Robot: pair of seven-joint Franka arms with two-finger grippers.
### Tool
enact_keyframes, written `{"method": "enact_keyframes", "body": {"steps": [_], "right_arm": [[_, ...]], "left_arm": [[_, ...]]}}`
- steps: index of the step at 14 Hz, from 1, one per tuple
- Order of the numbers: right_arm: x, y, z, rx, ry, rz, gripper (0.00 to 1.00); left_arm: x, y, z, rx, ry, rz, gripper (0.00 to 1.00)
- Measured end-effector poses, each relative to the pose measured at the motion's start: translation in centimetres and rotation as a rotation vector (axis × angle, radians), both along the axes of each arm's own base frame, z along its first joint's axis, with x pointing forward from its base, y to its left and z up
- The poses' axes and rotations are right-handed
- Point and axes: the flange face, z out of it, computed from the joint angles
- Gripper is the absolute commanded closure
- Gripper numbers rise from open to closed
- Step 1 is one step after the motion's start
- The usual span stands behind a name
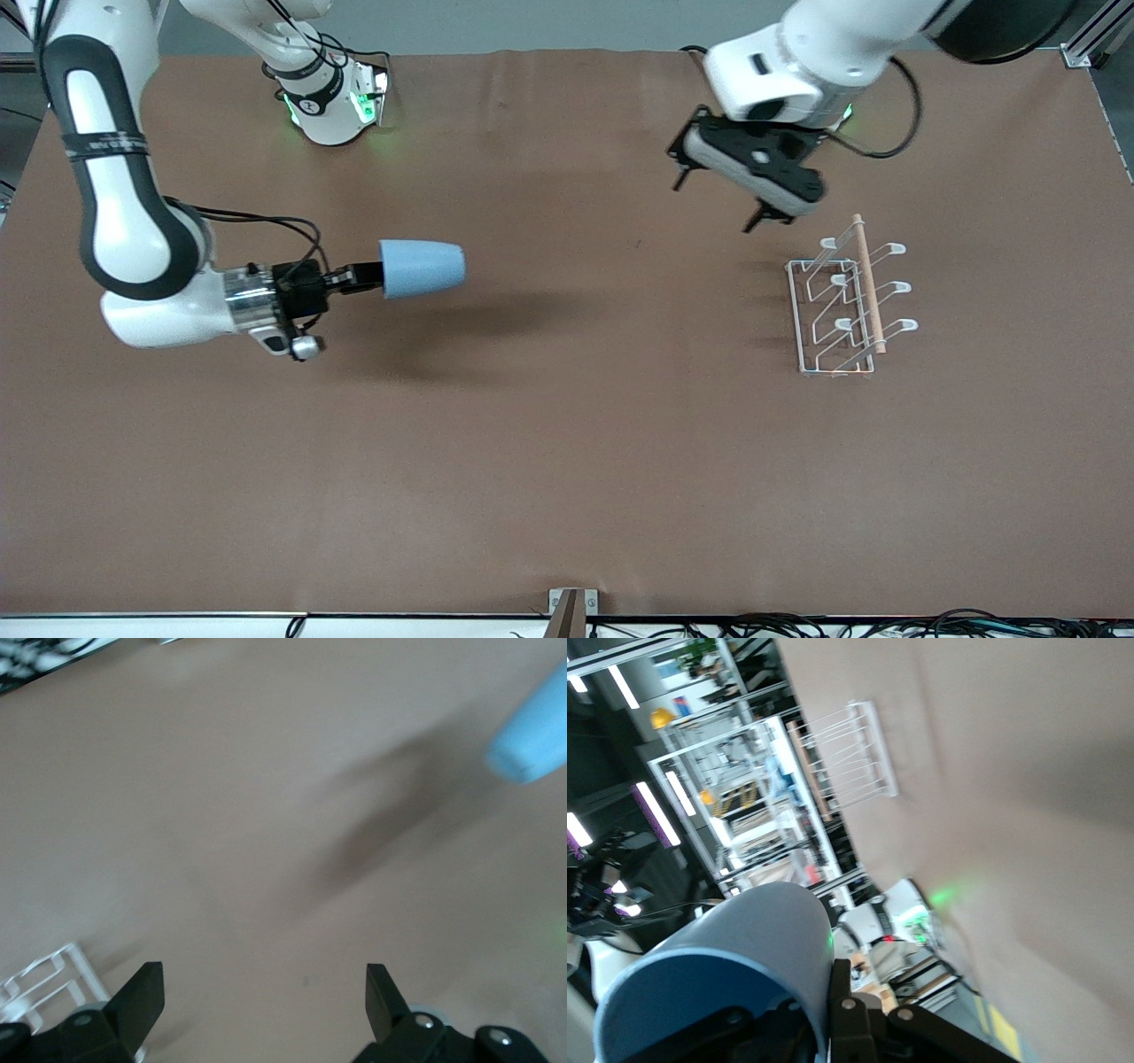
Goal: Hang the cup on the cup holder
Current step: 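Lift the blue cup with the right gripper while the left gripper approaches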
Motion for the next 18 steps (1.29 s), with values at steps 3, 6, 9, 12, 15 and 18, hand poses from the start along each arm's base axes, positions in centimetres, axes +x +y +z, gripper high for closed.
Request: {"method": "enact_keyframes", "body": {"steps": [3,6,9,12,15,18], "right_arm": [[-0.5,3.8,-0.9,0.076,0.036,0.002,1.0],[-0.7,4.5,-3.9,0.195,0.062,0.055,1.0],[-0.2,4.9,-6.6,0.258,0.089,0.061,1.0],[0.4,6.0,-5.9,0.303,0.083,0.049,1.0],[0.2,7.2,-5.5,0.316,0.081,0.058,1.0],[0.1,7.5,-5.5,0.32,0.082,0.059,0.99]], "left_arm": [[-0.1,-4.1,-0.4,-0.037,0.004,-0.065,0.0],[-0.8,-6.6,-0.3,-0.061,-0.007,-0.106,0.0],[-2.1,-9.5,-1.0,-0.076,-0.037,-0.152,0.0],[-2.0,-11.8,-2.7,-0.096,-0.071,-0.172,0.0],[-1.4,-13.8,-5.1,-0.11,-0.104,-0.186,0.0],[-1.1,-15.7,-6.8,-0.106,-0.123,-0.209,0.0]]}}
